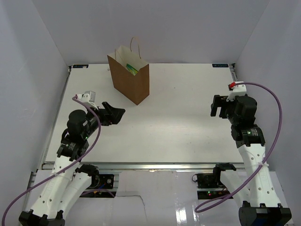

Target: Place the snacks into the paper bag

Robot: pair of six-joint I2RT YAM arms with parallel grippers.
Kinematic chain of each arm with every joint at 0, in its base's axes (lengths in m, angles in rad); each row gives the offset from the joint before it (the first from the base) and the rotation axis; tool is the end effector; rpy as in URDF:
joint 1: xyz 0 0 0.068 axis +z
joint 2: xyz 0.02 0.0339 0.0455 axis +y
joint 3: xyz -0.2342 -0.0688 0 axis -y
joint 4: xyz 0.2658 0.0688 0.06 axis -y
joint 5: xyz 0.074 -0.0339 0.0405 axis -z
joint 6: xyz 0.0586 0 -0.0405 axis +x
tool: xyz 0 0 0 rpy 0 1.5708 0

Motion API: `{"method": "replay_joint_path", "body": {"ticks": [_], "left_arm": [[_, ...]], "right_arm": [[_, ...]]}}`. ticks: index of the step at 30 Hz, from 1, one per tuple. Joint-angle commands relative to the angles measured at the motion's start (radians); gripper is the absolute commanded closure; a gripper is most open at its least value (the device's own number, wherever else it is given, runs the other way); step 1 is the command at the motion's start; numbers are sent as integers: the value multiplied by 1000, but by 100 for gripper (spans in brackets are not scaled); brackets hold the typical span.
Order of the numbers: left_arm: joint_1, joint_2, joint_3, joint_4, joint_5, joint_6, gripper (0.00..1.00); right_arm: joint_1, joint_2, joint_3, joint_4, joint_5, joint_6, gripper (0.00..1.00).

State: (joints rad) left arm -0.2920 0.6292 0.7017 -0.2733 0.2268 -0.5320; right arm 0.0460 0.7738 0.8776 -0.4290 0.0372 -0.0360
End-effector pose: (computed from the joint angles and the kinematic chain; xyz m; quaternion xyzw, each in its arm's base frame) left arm 0.2068 -0.0759 0.3043 -0.0210 0.7725 -0.3320 0.5409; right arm 0.2361 0.0087 0.3220 -0.0224 0.8119 -0.0122 0.5833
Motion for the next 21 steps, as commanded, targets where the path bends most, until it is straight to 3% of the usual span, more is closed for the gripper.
{"method": "replay_joint_path", "body": {"ticks": [1,21], "left_arm": [[-1,-10,5,-24,-7,-8,2],[-2,-46,-11,-46,-18,-31,2]], "right_arm": [[-3,-19,-19,16,39,10,10],[-5,-21,-35,19,66,1,10]]}}
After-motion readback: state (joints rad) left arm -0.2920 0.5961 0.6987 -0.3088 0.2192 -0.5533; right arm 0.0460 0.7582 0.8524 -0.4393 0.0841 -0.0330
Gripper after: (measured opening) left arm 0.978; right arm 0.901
